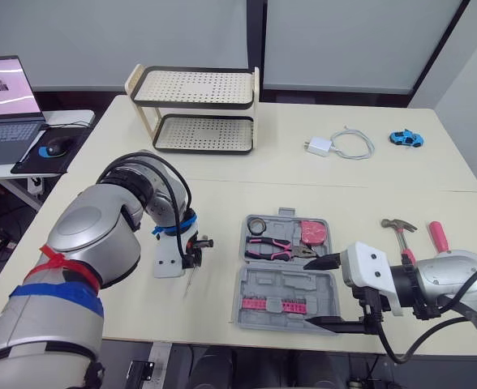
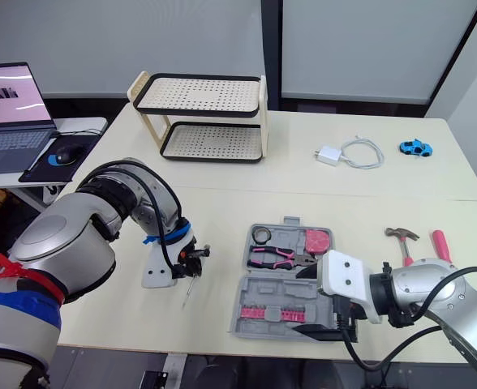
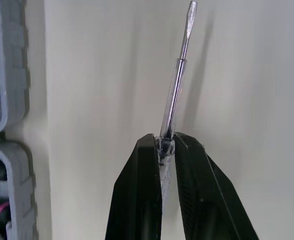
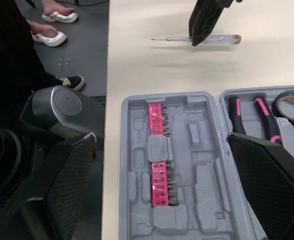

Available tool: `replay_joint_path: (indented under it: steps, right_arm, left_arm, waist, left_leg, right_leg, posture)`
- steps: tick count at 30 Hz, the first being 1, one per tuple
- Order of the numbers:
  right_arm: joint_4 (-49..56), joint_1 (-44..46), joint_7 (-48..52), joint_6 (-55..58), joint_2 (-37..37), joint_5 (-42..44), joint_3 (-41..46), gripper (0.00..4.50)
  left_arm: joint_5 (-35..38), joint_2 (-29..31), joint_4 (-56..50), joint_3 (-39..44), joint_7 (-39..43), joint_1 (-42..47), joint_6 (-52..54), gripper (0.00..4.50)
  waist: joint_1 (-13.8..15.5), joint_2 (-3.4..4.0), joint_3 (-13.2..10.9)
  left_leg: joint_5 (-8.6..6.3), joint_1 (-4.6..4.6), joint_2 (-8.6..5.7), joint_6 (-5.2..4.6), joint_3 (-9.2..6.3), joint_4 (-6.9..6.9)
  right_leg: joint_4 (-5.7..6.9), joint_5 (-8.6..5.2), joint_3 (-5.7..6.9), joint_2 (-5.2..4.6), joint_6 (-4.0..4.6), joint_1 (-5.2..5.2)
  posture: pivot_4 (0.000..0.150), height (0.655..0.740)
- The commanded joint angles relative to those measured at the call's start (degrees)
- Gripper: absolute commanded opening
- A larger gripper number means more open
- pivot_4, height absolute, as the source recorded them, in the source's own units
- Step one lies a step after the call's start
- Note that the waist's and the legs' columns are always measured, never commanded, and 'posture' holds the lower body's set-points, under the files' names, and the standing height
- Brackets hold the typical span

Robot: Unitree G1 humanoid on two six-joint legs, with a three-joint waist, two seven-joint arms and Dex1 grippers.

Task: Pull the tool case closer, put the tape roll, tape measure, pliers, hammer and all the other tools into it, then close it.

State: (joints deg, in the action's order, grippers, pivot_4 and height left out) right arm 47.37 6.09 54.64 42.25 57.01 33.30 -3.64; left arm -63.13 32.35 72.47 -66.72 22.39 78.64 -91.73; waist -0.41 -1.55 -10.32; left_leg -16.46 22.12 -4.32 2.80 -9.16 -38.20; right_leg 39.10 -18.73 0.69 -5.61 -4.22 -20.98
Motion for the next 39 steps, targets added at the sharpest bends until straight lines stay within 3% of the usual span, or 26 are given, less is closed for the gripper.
replay_joint_path:
  steps: [1, 11, 14, 18, 23, 26, 36, 39]
  right_arm:
    - [1.57, 0.8, -0.6, -0.52, -0.52, 0.35, -0.25, 4.5]
    - [0.39, 3.51, -3.15, -0.6, -2.09, -2.13, -2.9, 4.5]
    - [-0.72, 4.91, -3.71, -1.09, -3.02, -3.22, -3.72, 4.5]
    - [-1.41, 5.97, -4.05, -1.03, -3.76, -3.58, -4.04, 4.5]
    - [-1.79, 6.86, -4.38, -0.56, -4.26, -3.59, -4.53, 4.5]
    - [-1.98, 7.28, -4.57, -0.38, -4.56, -3.67, -4.78, 4.5]
    - [-2.39, 8.7, -4.84, 0.59, -5.37, -3.26, -5.09, 4.5]
    - [-2.36, 9.36, -4.96, 1.12, -5.7, -3.37, -5.33, 4.5]
  left_arm:
    - [7.47, 0.68, 3.63, 3.49, 6.82, 0.6, -0.77, 0.11]
    - [19.01, -2.0, 18.22, 18.4, 25.11, 0.0, 2.29, 0.11]
    - [20.72, -1.65, 18.32, 21.78, 28.91, -1.15, 3.43, 0.11]
    - [26.12, 1.94, 9.67, 25.68, 35.58, -6.26, 7.93, 0.11]
    - [42.97, 12.91, -26.8, 28.7, 50.93, -21.89, 28.15, 0.11]
    - [46.6, 17.14, -39.53, 29.89, 55.25, -26.79, 36.27, 0.11]
    - [49.86, 21.83, -49.0, 33.24, 60.07, -32.75, 48.49, 0.11]
    - [53.91, 22.72, -52.21, 36.35, 62.2, -36.01, 59.4, 0.11]
  waist:
    - [-0.08, -0.02, 0.01]
    - [-1.28, -0.06, 0.04]
    - [-1.48, -0.07, 0.05]
    - [-1.78, -0.07, 0.04]
    - [-2.74, 0.0, 0.07]
    - [-2.74, 0.0, 0.07]
    - [-2.8, 0.01, 0.08]
    - [-2.9, 0.02, 0.08]
  left_leg:
    - [0.0, 0.0, 0.0, 0.0, 0.0, 0.0]
    - [0.0, 0.08, 0.0, -0.01, -0.01, -0.05]
    - [0.0, 0.34, -0.01, -0.01, -0.02, -0.31]
    - [0.0, 0.47, 0.01, -0.01, -0.06, -0.55]
    - [0.0, 0.45, 0.2, 0.0, -0.3, -0.59]
    - [0.0, 0.54, 0.41, 0.0, -0.34, -0.62]
    - [0.0, 0.5, 0.07, 0.0, -0.32, -0.65]
    - [0.0, 0.49, 0.09, -0.01, -0.33, -0.65]
  right_leg:
    - [0.01, 0.0, 0.0, 0.0, 0.0, 0.0]
    - [0.13, 0.0, 0.02, 0.0, 0.0, -0.13]
    - [0.39, 0.0, 0.03, 0.0, 0.0, -0.36]
    - [0.75, 0.0, 0.03, 0.0, 0.0, -0.53]
    - [0.89, 0.0, -0.11, 0.04, 0.0, -0.6]
    - [0.87, 0.01, -0.1, 0.03, 0.01, -0.66]
    - [0.88, 0.01, -0.07, 0.04, 0.01, -0.61]
    - [0.92, 0.01, -0.07, 0.07, 0.01, -0.63]
  posture:
    - [0.15, 0.7318]
    - [0.15, 0.7318]
    - [0.15, 0.7318]
    - [0.15, 0.7318]
    - [0.15, 0.7318]
    - [0.15, 0.7318]
    - [0.15, 0.7318]
    - [0.15, 0.7318]
